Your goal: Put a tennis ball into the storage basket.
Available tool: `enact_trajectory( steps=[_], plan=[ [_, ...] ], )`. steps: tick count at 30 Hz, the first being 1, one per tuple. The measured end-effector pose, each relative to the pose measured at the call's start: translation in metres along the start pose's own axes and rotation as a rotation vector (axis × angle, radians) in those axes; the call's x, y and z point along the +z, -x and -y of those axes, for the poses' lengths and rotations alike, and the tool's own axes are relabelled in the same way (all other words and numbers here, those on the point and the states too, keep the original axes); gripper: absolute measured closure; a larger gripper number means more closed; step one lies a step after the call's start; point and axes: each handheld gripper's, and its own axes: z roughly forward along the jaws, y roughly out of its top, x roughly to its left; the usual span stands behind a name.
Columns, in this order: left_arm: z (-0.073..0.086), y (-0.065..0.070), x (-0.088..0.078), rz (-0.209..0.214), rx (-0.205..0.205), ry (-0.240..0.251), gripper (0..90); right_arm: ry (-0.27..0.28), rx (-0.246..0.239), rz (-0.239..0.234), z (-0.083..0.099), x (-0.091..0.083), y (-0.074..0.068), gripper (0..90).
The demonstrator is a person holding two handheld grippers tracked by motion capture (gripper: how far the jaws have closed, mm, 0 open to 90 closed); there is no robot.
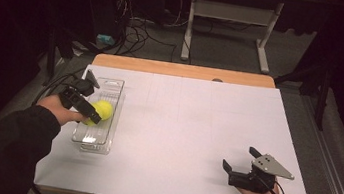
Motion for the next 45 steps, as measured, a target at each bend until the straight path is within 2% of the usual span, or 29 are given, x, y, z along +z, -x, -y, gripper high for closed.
enact_trajectory(
  steps=[12,19,22,23,25,29,32,35,39,45],
  plan=[
    [-0.001,0.006,0.029,0.008,0.022,-0.054,26.0,-0.007,0.002,-0.006,0.001,0.002,-0.002,0.0],
    [-0.001,0.01,0.036,0.004,0.042,-0.075,25.9,-0.008,-0.002,-0.009,0.001,0.003,-0.003,0.0],
    [-0.001,0.014,0.031,-0.003,0.061,-0.059,25.3,-0.008,0.001,-0.011,0.001,0.003,-0.003,0.0],
    [-0.002,0.015,0.027,-0.005,0.07,-0.048,22.9,-0.005,0.0,-0.013,0.001,0.003,-0.003,0.0],
    [-0.003,0.019,0.017,-0.022,0.086,-0.025,11.2,-0.006,-0.003,-0.012,0.0,0.002,-0.003,0.0],
    [-0.008,0.026,-0.001,-0.034,0.1,0.011,2.6,0.001,-0.002,-0.013,-0.001,0.002,-0.004,0.0],
    [-0.012,0.036,-0.004,-0.033,0.12,0.031,0.5,0.005,-0.005,-0.014,-0.002,0.001,-0.004,0.0],
    [-0.018,0.05,0.001,-0.028,0.153,0.034,0.4,0.005,-0.006,-0.012,-0.002,0.0,-0.004,0.0],
    [-0.029,0.073,0.015,-0.034,0.186,0.016,0.4,0.005,-0.005,-0.013,-0.002,0.0,-0.004,0.0],
    [-0.045,0.107,0.03,-0.006,0.243,0.023,0.4,0.002,-0.001,-0.016,-0.001,0.0,-0.004,0.0]
  ],
)
